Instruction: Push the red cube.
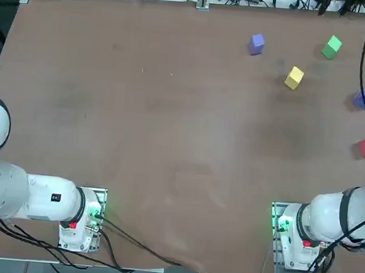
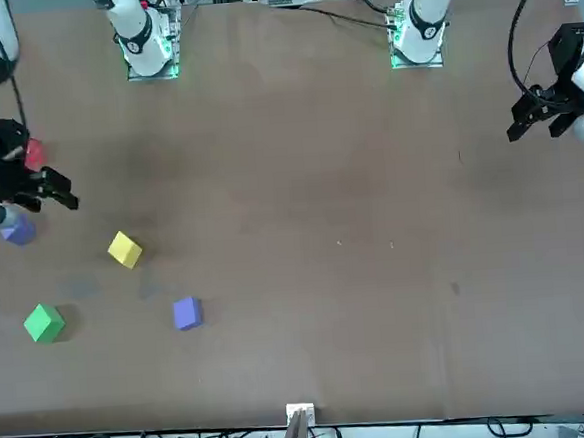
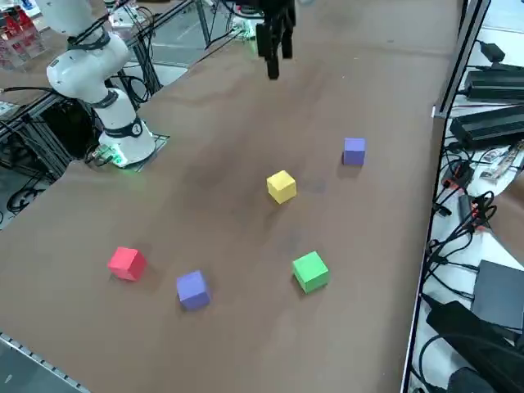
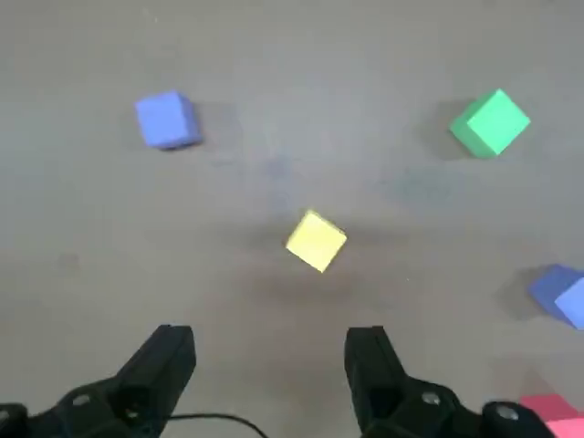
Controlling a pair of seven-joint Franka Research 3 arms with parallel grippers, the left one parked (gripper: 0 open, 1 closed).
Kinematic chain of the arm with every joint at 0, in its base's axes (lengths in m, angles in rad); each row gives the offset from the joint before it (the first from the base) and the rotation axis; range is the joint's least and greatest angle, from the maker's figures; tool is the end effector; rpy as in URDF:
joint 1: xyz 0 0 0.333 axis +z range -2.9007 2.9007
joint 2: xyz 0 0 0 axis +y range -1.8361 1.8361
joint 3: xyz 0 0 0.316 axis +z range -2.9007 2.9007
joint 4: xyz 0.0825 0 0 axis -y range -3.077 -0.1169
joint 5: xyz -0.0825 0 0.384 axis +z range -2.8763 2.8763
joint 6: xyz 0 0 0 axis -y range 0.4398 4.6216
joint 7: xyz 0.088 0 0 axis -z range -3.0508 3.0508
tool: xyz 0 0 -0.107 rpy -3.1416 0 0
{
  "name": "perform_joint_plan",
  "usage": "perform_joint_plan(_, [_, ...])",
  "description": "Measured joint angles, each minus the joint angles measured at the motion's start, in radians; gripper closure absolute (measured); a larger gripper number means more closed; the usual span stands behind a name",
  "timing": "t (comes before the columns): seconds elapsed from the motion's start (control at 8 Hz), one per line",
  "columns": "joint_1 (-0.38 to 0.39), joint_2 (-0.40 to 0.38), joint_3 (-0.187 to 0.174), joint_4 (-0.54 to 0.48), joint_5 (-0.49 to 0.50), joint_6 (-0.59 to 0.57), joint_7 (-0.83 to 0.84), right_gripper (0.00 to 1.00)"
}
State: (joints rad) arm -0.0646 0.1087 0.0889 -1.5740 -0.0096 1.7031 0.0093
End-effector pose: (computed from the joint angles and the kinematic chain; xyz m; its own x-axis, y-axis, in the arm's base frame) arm 0.5971 0.0110 0.5723 0.9997 0.0155 0.0208 0.0155 -0.9999 -0.0003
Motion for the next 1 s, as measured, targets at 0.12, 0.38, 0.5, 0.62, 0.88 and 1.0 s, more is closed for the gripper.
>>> perform_joint_plan(0.12, [0.011, -0.011, -0.005, 0.005, 0.0, -0.027, 0.0, 0.0])
perform_joint_plan(0.38, [0.023, -0.041, -0.007, 0.002, 0.0, -0.097, 0.0, 0.0])
perform_joint_plan(0.5, [0.027, -0.061, -0.012, -0.006, 0.001, -0.11, 0.0, 0.0])
perform_joint_plan(0.62, [0.04, -0.082, -0.031, -0.021, 0.001, -0.112, -0.003, 0.0])
perform_joint_plan(0.88, [0.124, -0.115, -0.127, -0.054, 0.003, -0.112, -0.01, 0.0])
perform_joint_plan(1.0, [0.144, -0.126, -0.152, -0.063, 0.004, -0.112, -0.011, 0.0])
